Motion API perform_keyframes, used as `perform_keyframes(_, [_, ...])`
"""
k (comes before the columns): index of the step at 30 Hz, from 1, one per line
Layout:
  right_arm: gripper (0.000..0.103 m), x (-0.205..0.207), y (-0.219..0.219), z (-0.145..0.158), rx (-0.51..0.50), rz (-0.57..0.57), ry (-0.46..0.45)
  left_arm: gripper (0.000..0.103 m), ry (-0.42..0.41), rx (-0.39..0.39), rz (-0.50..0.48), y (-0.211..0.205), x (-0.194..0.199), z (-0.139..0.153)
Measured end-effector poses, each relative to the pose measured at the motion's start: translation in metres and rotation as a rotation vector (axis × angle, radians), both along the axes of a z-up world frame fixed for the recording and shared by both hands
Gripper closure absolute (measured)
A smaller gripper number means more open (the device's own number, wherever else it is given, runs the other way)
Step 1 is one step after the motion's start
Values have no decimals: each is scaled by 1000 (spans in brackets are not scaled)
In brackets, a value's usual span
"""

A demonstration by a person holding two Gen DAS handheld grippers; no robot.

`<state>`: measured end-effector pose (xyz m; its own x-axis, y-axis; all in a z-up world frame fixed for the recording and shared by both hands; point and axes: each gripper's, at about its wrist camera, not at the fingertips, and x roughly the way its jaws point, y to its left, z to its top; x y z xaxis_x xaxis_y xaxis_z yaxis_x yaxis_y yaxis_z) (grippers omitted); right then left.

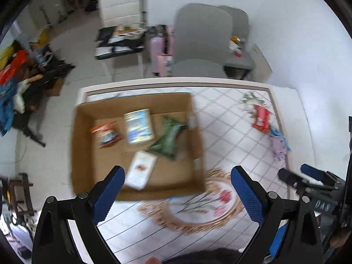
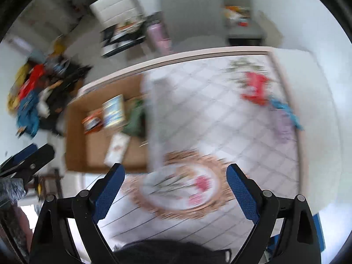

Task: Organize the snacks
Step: 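Grasp the red snack packet with the left tool while the right tool grasps the blue Nestle tube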

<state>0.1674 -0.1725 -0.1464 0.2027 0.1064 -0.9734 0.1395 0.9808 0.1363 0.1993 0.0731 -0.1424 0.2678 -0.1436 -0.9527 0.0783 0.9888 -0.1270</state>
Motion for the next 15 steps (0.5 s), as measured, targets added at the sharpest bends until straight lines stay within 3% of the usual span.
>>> perform_keyframes(4, [7,36,-106,-25,-77,-125,21,4,76,-37,-84,-69,46,-39])
perform_keyframes(9, [9,81,-234,-90,-81,-236,123,4,194,17,-168,-160,103,-104])
perform_keyframes(12, [17,103,-281,-142,-68,-229,207,4,258,49,-212,-217,132,-145])
perform_keyframes(15, [19,120,-297,-192,-68,-154,282,4,308,78,-249,-260,148,-179])
